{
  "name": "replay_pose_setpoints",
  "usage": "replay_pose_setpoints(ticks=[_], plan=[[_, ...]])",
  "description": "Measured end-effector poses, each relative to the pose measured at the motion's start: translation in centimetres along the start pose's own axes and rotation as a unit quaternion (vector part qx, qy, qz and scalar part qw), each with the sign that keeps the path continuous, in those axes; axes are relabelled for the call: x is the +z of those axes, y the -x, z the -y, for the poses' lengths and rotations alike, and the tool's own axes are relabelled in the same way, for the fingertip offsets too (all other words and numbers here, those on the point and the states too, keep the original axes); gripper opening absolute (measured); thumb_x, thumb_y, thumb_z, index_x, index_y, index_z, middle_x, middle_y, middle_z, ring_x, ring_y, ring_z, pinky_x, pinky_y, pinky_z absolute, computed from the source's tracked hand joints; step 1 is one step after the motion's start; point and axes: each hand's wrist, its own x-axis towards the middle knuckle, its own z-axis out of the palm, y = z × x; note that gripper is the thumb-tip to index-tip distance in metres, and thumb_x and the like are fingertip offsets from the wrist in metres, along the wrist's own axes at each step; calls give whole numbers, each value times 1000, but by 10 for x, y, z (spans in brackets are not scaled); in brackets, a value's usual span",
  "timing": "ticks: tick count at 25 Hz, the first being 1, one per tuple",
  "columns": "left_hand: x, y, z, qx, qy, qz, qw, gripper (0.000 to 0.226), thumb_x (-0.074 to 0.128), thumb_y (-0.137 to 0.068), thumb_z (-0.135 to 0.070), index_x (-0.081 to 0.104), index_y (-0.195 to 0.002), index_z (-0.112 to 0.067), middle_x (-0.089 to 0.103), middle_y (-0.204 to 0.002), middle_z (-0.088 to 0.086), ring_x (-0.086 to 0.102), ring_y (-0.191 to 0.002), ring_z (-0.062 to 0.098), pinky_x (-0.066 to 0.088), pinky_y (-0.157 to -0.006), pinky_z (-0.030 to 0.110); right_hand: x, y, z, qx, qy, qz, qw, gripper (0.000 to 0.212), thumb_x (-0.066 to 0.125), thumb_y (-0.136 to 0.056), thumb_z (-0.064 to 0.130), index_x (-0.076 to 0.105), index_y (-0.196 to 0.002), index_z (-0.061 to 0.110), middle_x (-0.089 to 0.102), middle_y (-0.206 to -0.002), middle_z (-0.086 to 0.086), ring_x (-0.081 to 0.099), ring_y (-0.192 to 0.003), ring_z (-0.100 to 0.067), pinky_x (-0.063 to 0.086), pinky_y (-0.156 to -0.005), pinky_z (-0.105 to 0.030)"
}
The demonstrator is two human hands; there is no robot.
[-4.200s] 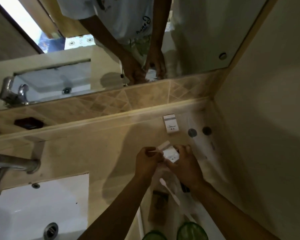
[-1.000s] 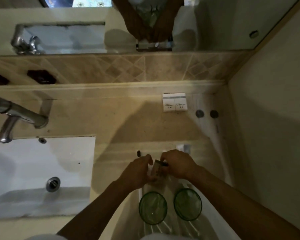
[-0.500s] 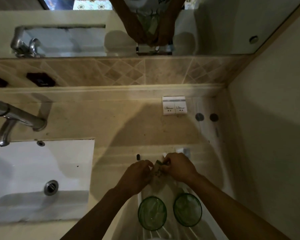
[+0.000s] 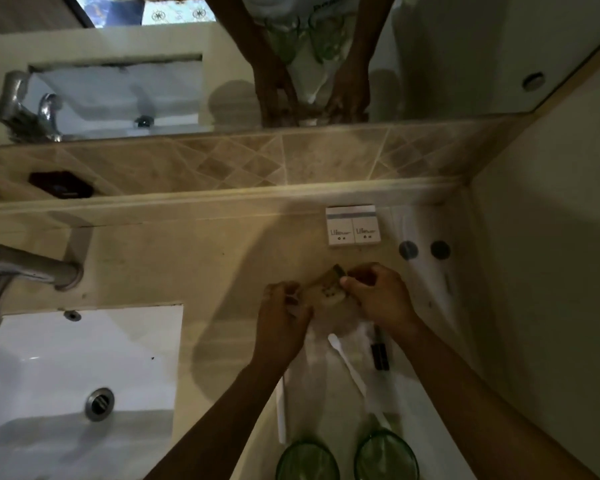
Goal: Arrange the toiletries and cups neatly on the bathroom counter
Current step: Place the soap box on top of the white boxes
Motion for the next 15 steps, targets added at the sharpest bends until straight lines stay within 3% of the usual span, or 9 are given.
replay_pose_setpoints(ticks=[4, 8, 11, 15], plan=[[13, -55, -30, -76, 109, -38, 990, 20, 74, -84, -18, 62, -98, -27, 71, -80, -3, 69, -64, 8, 59, -58, 31, -6, -33, 13, 9, -136, -73, 988, 12, 79, -79, 28, 69, -86, 29, 73, -81, 9, 69, -71, -2, 52, -59, -12], [30, -102, -50, -88, 135, -38, 986, 15, 71, -84, -13, 74, -96, -20, 76, -91, 6, 73, -80, 24, 61, -77, 48, -13, -66, 23, -6, -142, -109, 984, 13, 71, -86, 15, 70, -98, 10, 72, -87, -7, 67, -80, -20, 54, -79, -27], [43, -120, -59, -87, 105, -33, 990, 20, 72, -82, -16, 77, -102, -17, 77, -98, 7, 73, -84, 22, 60, -83, 45, -21, -86, 27, -12, -33, -125, 992, 19, 62, -91, 17, 71, -108, 16, 72, -106, -8, 65, -95, -23, 49, -86, -28], [47, -135, -64, -81, 64, -19, 994, 21, 71, -86, -27, 77, -105, -22, 76, -102, 2, 65, -75, 6, 55, -78, 27, -26, -100, 25, 16, 53, -114, 992, 27, 54, -94, 34, 69, -116, 28, 69, -112, -5, 63, -99, -26, 40, -81, -29]])
